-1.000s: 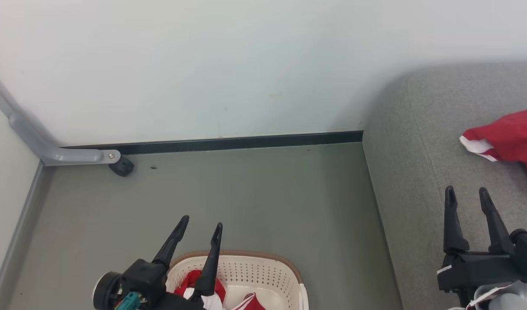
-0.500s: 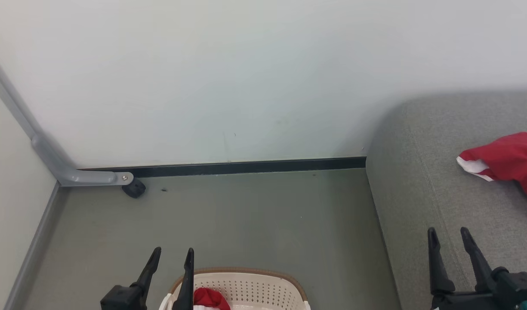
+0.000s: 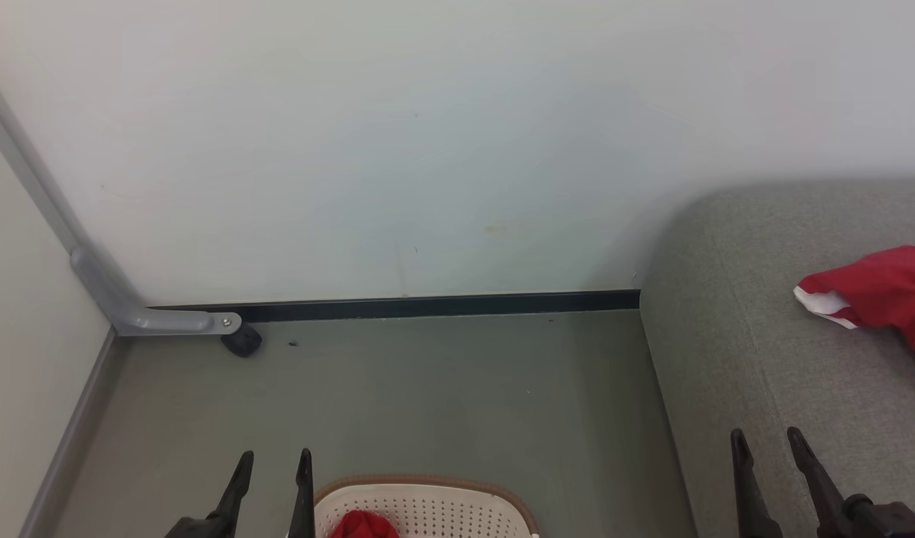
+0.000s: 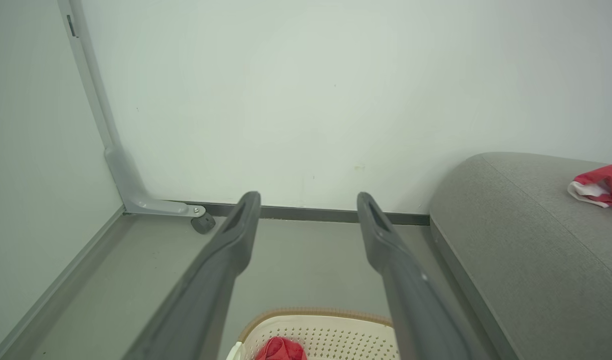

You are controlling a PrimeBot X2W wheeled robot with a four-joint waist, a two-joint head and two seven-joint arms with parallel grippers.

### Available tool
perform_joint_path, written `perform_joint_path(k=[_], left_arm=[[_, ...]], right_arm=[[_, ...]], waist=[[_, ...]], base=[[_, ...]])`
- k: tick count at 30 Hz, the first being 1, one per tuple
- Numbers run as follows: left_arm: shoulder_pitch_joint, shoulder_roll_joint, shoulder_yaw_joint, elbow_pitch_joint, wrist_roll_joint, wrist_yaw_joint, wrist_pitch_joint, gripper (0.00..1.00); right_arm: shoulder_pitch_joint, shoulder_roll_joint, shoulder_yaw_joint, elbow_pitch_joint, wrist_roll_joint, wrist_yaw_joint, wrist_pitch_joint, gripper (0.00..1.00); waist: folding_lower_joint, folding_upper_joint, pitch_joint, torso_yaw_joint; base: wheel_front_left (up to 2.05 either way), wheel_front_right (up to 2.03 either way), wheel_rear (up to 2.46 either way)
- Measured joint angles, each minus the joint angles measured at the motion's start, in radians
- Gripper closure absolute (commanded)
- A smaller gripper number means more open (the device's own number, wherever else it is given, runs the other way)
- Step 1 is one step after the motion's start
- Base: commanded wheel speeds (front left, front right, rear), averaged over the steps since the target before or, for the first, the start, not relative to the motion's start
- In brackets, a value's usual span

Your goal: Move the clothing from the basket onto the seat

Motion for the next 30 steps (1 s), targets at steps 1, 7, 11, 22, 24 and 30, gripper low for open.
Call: perform_joint_path(k=[1,7,11,22,24,30], left_arm=[[0.000,-0.002,0.002,0.000,0.002,0.000,0.000,0.00],[0.002,-0.022,0.010,-0.001,0.016,0.000,0.000,0.00],[0.005,-0.025,0.019,-0.001,0.017,0.000,0.000,0.00],[0.015,-0.034,0.023,-0.004,0.033,0.000,0.000,0.00],[0.015,-0.035,0.024,-0.005,0.033,0.000,0.000,0.00],[0.014,-0.049,0.019,-0.012,0.048,0.000,0.009,0.00]], right_arm=[[0.000,0.000,-0.001,-0.003,0.000,-0.002,0.006,0.00],[0.002,0.000,-0.004,-0.021,0.000,-0.007,0.016,0.00],[0.014,0.000,-0.006,-0.034,0.000,-0.008,0.021,0.00],[0.020,-0.001,-0.007,-0.058,0.000,-0.017,0.039,0.00],[0.021,-0.001,-0.009,-0.064,0.000,-0.017,0.041,0.00],[0.033,-0.005,-0.015,-0.100,0.001,-0.025,0.046,0.00]], waist=[[0.0000,0.0000,0.000,0.000],[0.0001,0.0000,-0.003,-0.001],[0.0002,0.0000,-0.003,0.000],[0.0001,0.0000,0.001,0.002],[0.0001,-0.0001,0.002,0.002],[0.0002,0.0000,0.022,0.005]], base=[[0.00,0.00,0.00],[0.00,0.00,0.00],[0.00,0.00,0.00],[0.00,0.00,0.00],[0.00,0.00,0.00],[0.00,0.00,0.00]])
